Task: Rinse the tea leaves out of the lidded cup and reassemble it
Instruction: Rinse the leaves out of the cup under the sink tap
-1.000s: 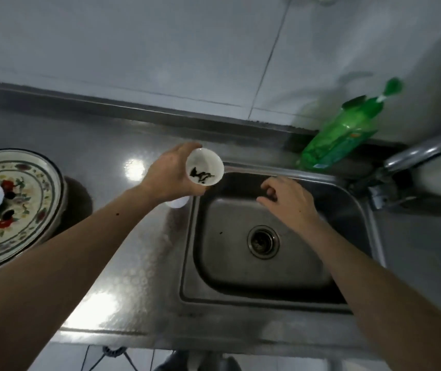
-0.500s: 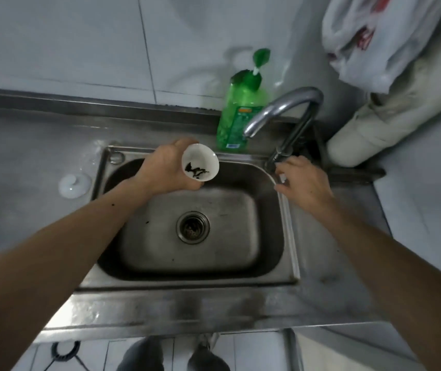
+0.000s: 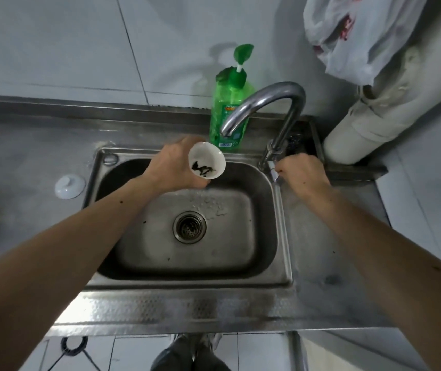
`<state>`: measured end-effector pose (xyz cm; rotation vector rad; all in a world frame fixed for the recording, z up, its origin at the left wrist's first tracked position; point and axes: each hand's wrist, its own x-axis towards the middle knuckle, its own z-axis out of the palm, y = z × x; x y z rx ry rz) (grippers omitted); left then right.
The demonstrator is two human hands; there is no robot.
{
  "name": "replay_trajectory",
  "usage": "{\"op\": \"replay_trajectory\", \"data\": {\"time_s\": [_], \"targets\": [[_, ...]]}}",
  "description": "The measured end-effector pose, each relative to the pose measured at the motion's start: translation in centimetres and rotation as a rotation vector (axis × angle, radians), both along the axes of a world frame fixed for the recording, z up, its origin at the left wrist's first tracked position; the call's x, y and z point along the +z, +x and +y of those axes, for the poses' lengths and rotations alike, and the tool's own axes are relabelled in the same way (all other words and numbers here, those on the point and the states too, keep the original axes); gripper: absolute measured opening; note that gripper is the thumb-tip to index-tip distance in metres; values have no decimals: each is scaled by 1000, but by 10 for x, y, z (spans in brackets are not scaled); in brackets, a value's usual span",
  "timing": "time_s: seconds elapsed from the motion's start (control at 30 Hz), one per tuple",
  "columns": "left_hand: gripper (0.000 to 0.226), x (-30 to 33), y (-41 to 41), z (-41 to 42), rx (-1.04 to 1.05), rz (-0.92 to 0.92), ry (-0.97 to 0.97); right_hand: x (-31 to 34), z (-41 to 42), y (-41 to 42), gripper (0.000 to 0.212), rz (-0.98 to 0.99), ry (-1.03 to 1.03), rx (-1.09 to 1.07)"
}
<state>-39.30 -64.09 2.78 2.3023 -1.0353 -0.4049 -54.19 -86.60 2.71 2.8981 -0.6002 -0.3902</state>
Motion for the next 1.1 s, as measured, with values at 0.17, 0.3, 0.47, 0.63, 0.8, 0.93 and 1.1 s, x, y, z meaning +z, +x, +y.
{"op": "replay_trajectory", "data": {"time_s": [0.17, 0.3, 0.47, 0.63, 0.8, 0.93, 1.1], "targets": [[85, -1, -1, 1, 4, 4, -2, -4, -1, -1, 19, 11, -13, 16], [85, 0, -1, 2, 1, 10, 4, -7, -2, -11, 13, -24, 47, -4], [86, 2, -3, 1, 6, 28, -3, -10, -7, -16, 13, -284, 359, -153], [87, 6, -5, 4, 9, 32, -27, -8, -11, -22, 20, -480, 526, -245], [85, 10, -7, 5, 7, 33, -23, -10, -9, -22, 18, -497, 532, -247], [86, 5, -6, 5, 0, 36, -16, -11, -7, -24, 18, -494, 534, -269], [84, 3, -5, 8, 0, 24, -29, -11, -5, -26, 18, -476, 524, -260]]}}
